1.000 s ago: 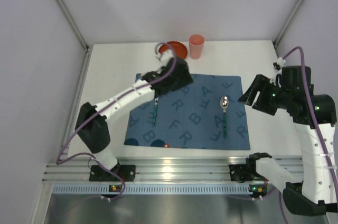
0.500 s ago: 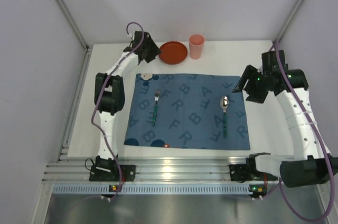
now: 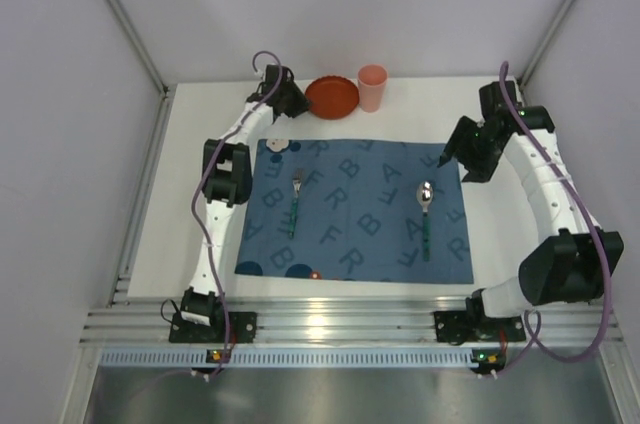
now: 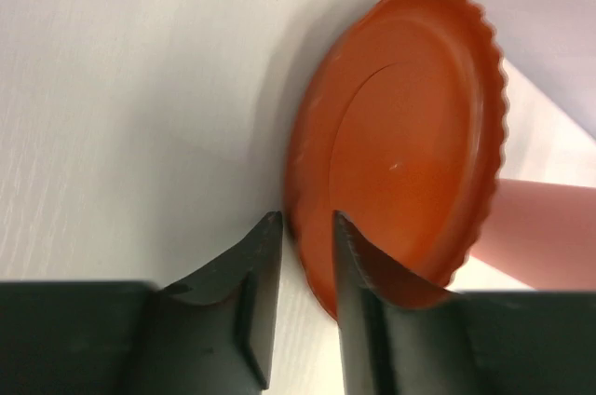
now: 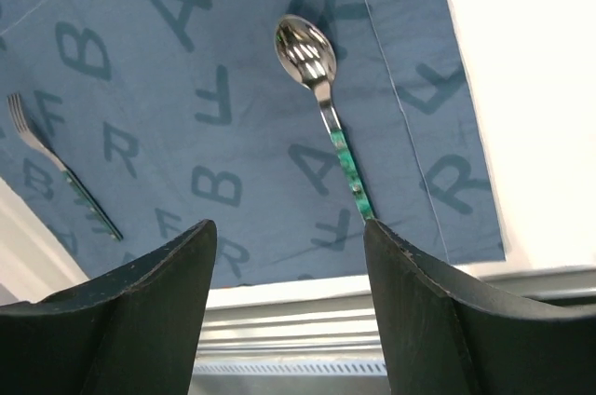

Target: Set the dinner table for one person

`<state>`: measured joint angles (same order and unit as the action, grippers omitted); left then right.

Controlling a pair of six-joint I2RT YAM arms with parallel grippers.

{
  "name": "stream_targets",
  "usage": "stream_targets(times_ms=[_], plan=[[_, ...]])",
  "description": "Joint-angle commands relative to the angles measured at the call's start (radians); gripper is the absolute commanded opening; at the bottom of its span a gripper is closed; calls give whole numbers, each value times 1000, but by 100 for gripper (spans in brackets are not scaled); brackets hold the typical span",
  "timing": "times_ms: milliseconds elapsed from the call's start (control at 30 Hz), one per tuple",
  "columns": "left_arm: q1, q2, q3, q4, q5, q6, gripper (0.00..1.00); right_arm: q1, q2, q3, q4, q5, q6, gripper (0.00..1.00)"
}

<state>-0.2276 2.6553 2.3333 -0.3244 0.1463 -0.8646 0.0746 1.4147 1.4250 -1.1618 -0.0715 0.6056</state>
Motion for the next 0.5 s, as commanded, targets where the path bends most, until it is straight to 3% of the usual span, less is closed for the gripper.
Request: stream_targets(times_ms=[0, 100, 233, 467], plan=[[7, 58, 78, -47, 22, -1, 30, -16, 94, 83, 156, -23, -27, 65], [13, 74, 89, -35, 44, -8, 0, -18, 186, 127, 369, -158, -17, 66], [20, 25, 39, 19, 108, -17, 0, -15, 390, 311, 651, -352, 77, 67], [22, -265, -224, 55, 194, 38, 0, 7, 929, 1000, 692, -367, 265, 68]])
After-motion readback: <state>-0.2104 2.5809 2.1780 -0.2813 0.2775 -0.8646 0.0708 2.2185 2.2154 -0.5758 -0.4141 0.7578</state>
